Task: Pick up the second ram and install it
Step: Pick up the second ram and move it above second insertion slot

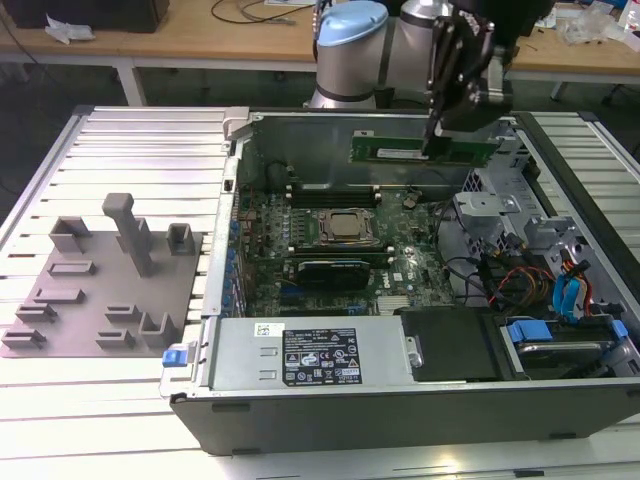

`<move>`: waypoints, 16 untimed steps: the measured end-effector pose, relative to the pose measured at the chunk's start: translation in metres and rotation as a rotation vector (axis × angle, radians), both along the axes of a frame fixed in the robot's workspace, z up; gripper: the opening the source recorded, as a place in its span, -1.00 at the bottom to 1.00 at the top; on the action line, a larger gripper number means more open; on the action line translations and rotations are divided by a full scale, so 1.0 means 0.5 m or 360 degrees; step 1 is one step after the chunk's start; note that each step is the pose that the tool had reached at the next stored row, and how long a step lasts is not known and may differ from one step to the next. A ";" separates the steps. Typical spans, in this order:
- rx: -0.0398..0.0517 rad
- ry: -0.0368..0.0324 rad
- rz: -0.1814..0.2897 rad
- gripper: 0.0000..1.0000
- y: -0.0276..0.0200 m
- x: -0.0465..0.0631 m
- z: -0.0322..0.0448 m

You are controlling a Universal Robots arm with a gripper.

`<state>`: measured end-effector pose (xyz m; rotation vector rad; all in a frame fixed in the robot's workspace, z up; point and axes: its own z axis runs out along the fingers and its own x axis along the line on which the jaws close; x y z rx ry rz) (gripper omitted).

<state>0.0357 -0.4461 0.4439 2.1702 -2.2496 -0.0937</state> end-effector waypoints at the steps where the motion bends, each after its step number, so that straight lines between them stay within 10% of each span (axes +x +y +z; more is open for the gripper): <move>1: -0.0001 0.0000 0.0000 -0.78 0.0027 0.022 -0.002; 6: -0.0003 0.0001 0.0000 -0.78 0.0180 0.100 -0.018; 16: -0.0004 0.0002 0.0000 -0.78 0.0419 0.182 -0.048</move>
